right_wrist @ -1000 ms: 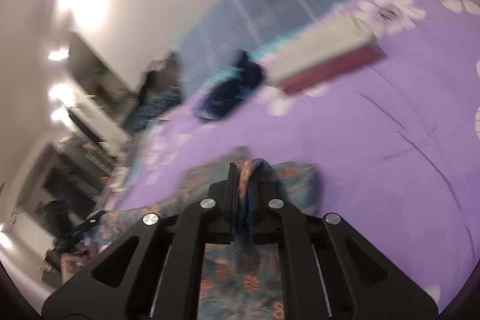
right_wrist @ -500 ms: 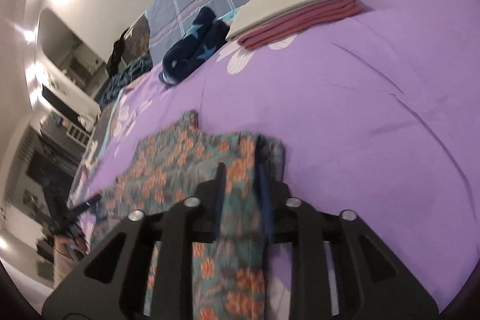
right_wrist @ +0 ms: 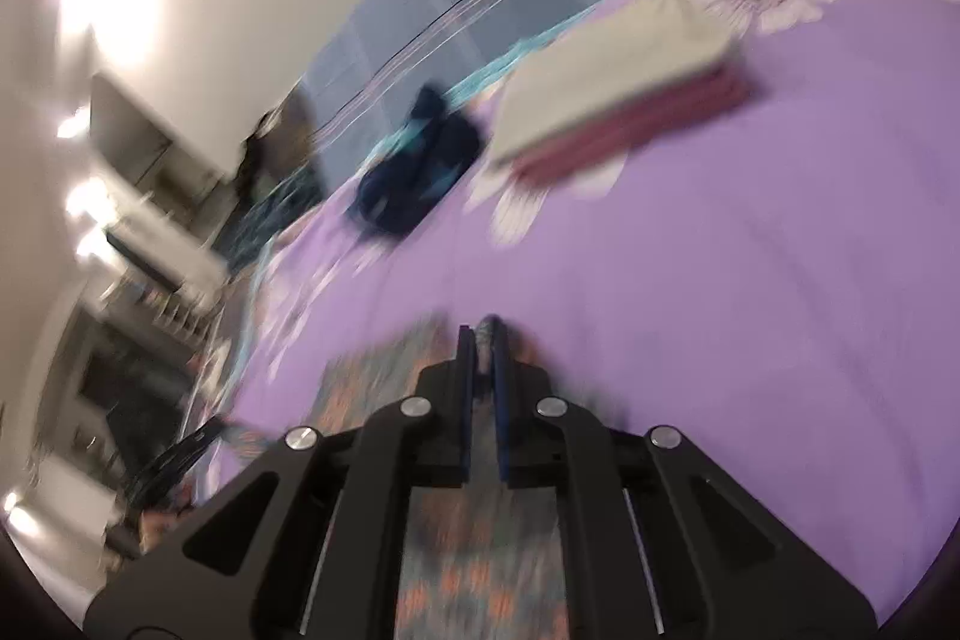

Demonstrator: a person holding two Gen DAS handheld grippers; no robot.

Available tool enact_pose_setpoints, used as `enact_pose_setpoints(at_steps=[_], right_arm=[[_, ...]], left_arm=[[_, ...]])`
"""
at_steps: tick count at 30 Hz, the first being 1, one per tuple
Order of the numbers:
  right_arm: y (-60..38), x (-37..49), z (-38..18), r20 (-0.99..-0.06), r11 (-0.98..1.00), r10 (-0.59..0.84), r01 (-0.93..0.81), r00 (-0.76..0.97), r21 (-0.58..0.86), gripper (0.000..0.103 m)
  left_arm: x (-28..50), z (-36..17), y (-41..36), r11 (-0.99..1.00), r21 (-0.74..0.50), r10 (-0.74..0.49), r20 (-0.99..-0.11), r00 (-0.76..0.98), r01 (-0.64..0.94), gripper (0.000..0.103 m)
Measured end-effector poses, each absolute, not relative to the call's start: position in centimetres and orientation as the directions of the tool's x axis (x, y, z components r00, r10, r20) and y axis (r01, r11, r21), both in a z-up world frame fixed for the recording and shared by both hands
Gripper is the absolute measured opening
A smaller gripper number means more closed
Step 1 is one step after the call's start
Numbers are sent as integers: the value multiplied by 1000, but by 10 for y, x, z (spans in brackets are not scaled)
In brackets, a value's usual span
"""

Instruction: Fold small clothes

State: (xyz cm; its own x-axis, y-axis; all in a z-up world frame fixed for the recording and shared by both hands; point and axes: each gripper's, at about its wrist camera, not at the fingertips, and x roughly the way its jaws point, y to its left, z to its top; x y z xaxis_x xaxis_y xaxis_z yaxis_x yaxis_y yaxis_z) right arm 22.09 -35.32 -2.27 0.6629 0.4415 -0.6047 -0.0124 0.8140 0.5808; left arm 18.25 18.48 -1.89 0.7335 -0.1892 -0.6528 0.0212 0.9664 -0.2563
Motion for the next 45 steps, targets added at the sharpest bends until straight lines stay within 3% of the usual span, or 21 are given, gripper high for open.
enact_pose_setpoints(at_steps=[1,2,4,5,6,9,14,16,18,19,25,27,29,31,36,38,43,45], right_arm=[[-355,232,-26,-642,841,370,52,671,539,19],[-356,243,-32,-683,860,306,115,663,497,40],[-358,253,-45,-715,862,304,138,629,487,46],[-358,253,-49,-714,862,323,119,622,493,46],[-357,252,-51,-710,866,333,97,620,491,47],[-358,248,-59,-705,883,352,31,616,468,53],[-342,263,-66,-724,880,433,-79,537,468,53],[-327,272,-69,-753,897,421,-113,506,427,53],[-318,277,-70,-776,919,381,-113,503,378,12],[-316,279,-69,-777,916,389,-117,495,383,4],[-328,266,-18,-599,861,468,-181,650,476,4],[-327,278,-24,-629,882,431,-156,647,444,6],[-324,298,-50,-703,910,378,-103,603,401,15],[-324,307,-78,-769,928,323,-25,552,371,16],[-340,276,-77,-738,906,358,-22,573,422,26],[-349,259,-69,-739,914,350,-39,575,403,30],[-367,221,-64,-746,913,372,-70,553,403,29],[-372,214,-66,-737,894,416,-91,532,438,17]], left_arm=[[193,-25,183,977,-215,-145,-679,720,-6,12],[203,-34,181,978,-206,-133,-710,692,-23,19],[208,-48,179,976,-216,-139,-739,659,-37,39],[206,-53,178,981,-191,-118,-746,655,-41,61],[203,-57,176,986,-162,-95,-747,658,-41,70],[198,-70,177,993,-115,-76,-764,640,-19,71],[212,-86,194,975,-223,-169,-794,584,-21,75],[219,-88,194,974,-228,-178,-787,591,-10,71],[221,-86,192,964,-266,-232,-774,589,31,5],[222,-83,193,948,-316,-282,-764,580,45,1],[200,-43,195,969,-233,-220,-685,695,78,2],[206,-47,196,979,-191,-182,-699,692,65,2],[216,-66,192,980,-184,-190,-736,649,78,5],[220,-86,187,988,-142,-154,-781,606,68,23],[198,-76,181,991,-105,-131,-764,632,78,49],[182,-58,165,992,-49,-115,-735,668,117,52],[153,-26,90,953,-71,-256,-703,663,293,57],[137,-25,39,907,-72,-336,-715,613,414,57]])
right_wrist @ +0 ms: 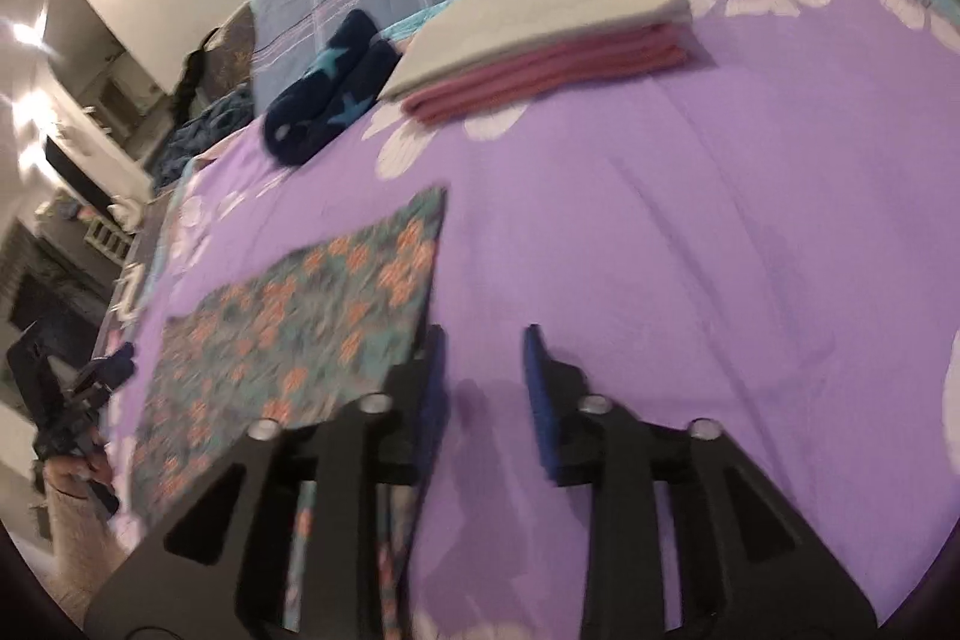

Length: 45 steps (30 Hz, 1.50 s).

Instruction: Fold small clothes

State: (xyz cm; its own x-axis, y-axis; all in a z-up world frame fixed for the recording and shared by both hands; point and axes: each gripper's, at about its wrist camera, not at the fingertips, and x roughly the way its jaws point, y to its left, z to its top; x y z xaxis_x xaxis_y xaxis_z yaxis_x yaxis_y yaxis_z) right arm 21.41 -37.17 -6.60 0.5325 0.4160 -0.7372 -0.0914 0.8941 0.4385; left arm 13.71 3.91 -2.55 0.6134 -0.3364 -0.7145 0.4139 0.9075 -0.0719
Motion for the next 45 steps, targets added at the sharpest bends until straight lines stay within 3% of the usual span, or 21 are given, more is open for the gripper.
enact_pose_setpoints(at_steps=[4,9,13,18,22,25,28,29,30,43,45], right_arm=[[-366,200,-65,-706,857,497,-158,505,490,16],[-355,202,-68,-719,851,517,-192,465,489,22],[-357,209,-71,-744,854,518,-205,422,478,26],[-354,225,-77,-782,856,517,-219,349,468,30],[-358,226,-80,-756,834,551,-250,352,492,35],[-369,219,-87,-696,794,608,-267,382,547,36],[-377,215,-88,-660,766,642,-288,391,574,36],[-379,214,-87,-656,762,647,-294,389,577,36],[-380,213,-86,-653,758,651,-299,388,579,36],[-374,212,-89,-614,682,731,-293,299,670,38],[-371,216,-93,-593,668,743,-275,312,692,29]], left_arm=[[96,-34,-71,742,-92,-508,-724,467,664,57],[58,-51,-164,603,-115,-571,-753,327,789,57],[43,-58,-205,555,-52,-544,-778,315,830,65],[41,-64,-225,588,13,-489,-791,368,809,66],[49,-65,-232,614,32,-465,-792,395,788,64],[49,-63,-233,633,42,-453,-790,414,773,51],[51,-61,-233,636,46,-448,-791,416,771,28],[52,-59,-232,636,35,-454,-791,410,771,14],[54,-58,-230,638,30,-457,-790,409,770,11],[44,-50,-225,637,-33,-507,-771,386,770,9],[45,-53,-227,636,-32,-503,-775,383,771,9]])
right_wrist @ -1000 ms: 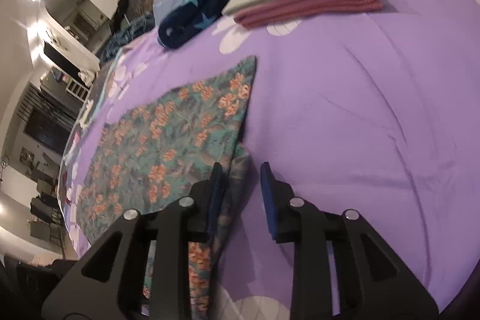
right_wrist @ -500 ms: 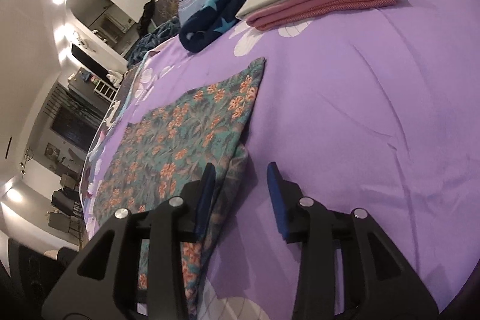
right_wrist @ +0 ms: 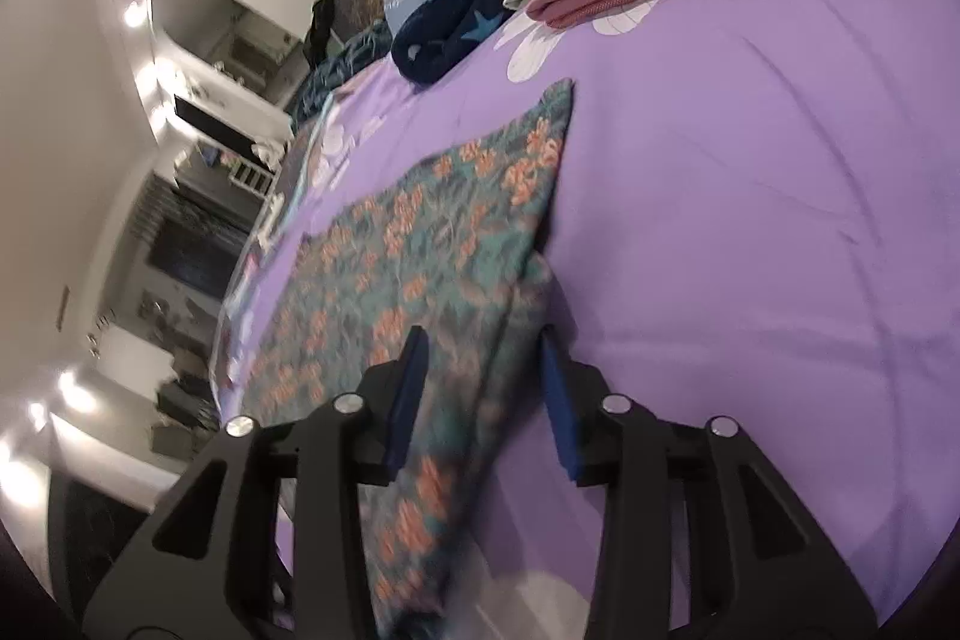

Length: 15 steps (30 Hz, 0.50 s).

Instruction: Fold small clothes

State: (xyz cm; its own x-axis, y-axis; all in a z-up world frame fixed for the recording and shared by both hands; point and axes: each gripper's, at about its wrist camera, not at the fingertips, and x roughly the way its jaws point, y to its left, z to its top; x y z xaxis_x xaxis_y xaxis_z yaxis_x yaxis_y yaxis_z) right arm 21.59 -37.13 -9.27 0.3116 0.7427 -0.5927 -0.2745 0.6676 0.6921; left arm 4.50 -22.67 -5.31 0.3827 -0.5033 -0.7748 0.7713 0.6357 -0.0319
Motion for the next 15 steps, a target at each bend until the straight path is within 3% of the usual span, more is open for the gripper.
enact_pose_setpoints(at_steps=[1,4,6,9,11,15], right_arm=[[-371,217,-93,-593,680,728,-253,344,688,4],[-377,212,-88,-519,651,734,-237,439,721,4],[-370,207,-74,-520,690,704,-290,483,663,4],[-365,209,-76,-553,734,664,-297,503,611,5],[-374,217,-88,-619,819,545,-202,566,537,1],[-400,223,-92,-553,731,623,-161,553,663,1]], left_arm=[[46,-54,-227,638,-39,-504,-776,379,769,9],[47,-53,-226,640,-46,-513,-769,382,767,9],[47,-53,-227,636,-55,-522,-766,376,770,9],[47,-62,-232,612,-70,-524,-782,337,788,8],[48,-75,-237,609,-50,-502,-796,336,791,8],[51,-78,-234,618,-89,-525,-786,326,781,8]])
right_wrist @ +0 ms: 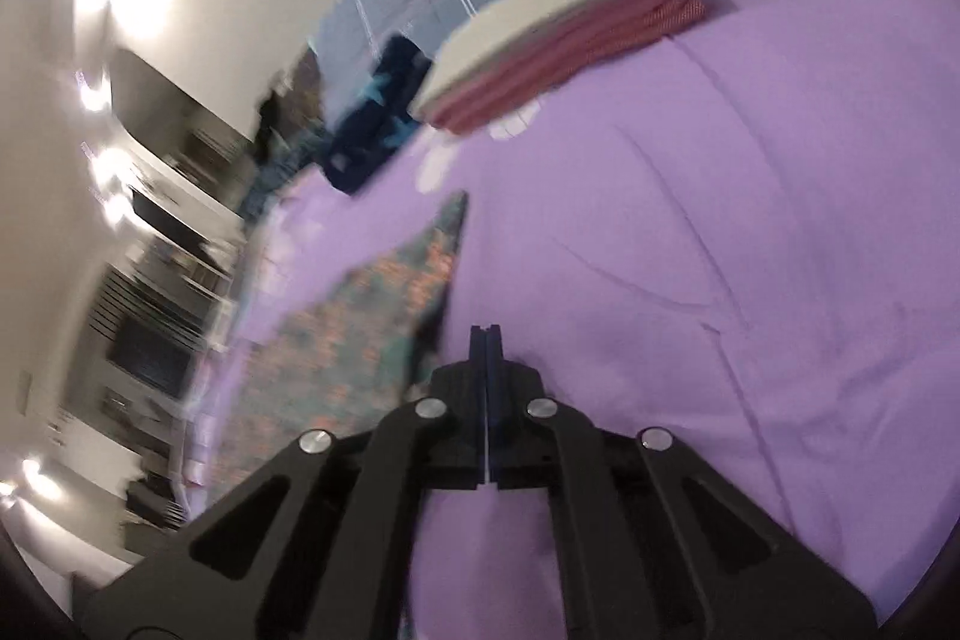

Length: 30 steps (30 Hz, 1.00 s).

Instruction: Fold small clothes

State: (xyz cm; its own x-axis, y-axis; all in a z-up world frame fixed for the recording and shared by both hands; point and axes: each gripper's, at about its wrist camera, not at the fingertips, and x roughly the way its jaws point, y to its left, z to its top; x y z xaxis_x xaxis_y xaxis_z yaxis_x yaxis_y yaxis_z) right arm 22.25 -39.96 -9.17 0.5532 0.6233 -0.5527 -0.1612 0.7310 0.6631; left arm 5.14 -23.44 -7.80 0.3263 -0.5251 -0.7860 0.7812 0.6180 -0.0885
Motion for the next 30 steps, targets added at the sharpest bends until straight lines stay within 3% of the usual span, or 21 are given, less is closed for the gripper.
enact_pose_setpoints(at_steps=[3,4,6,8,10,11,12,13,16,19,22,24,27,30], right_arm=[[-398,220,-86,-546,736,630,-199,552,647,12],[-396,221,-87,-541,720,651,-207,533,662,23],[-390,221,-86,-538,714,667,-236,516,659,30],[-383,222,-84,-538,714,677,-270,503,646,46],[-375,220,-82,-545,722,677,-303,494,622,49],[-370,219,-82,-561,737,665,-313,493,599,47],[-363,219,-83,-593,775,625,-309,508,552,38],[-361,217,-82,-608,803,588,-291,533,521,3],[-367,208,-71,-552,818,551,-273,626,506,1],[-375,208,-64,-559,881,443,-226,701,415,0],[-400,226,-88,-600,834,485,-130,636,536,0],[-406,231,-93,-573,780,559,-144,600,609,1],[-405,227,-90,-528,718,649,-212,549,663,24],[-391,222,-85,-503,682,704,-281,501,675,36]], left_arm=[[48,-79,-233,614,-71,-519,-787,334,786,8],[47,-79,-233,612,-62,-516,-787,339,788,8],[47,-79,-234,614,-62,-516,-786,340,787,8],[46,-79,-233,615,-69,-521,-784,339,785,8],[46,-79,-232,614,-74,-523,-783,335,786,8],[46,-80,-232,612,-73,-523,-784,334,787,8],[46,-80,-232,611,-72,-523,-785,334,788,8],[46,-80,-233,608,-70,-523,-785,332,791,8],[46,-81,-235,600,-79,-530,-784,322,796,8],[48,-82,-235,600,-93,-536,-784,313,795,8],[50,-82,-233,598,-105,-541,-784,303,795,10],[50,-81,-231,596,-106,-545,-781,304,796,12],[47,-82,-231,591,-105,-551,-777,306,800,15],[44,-82,-234,587,-103,-553,-776,304,803,19]])
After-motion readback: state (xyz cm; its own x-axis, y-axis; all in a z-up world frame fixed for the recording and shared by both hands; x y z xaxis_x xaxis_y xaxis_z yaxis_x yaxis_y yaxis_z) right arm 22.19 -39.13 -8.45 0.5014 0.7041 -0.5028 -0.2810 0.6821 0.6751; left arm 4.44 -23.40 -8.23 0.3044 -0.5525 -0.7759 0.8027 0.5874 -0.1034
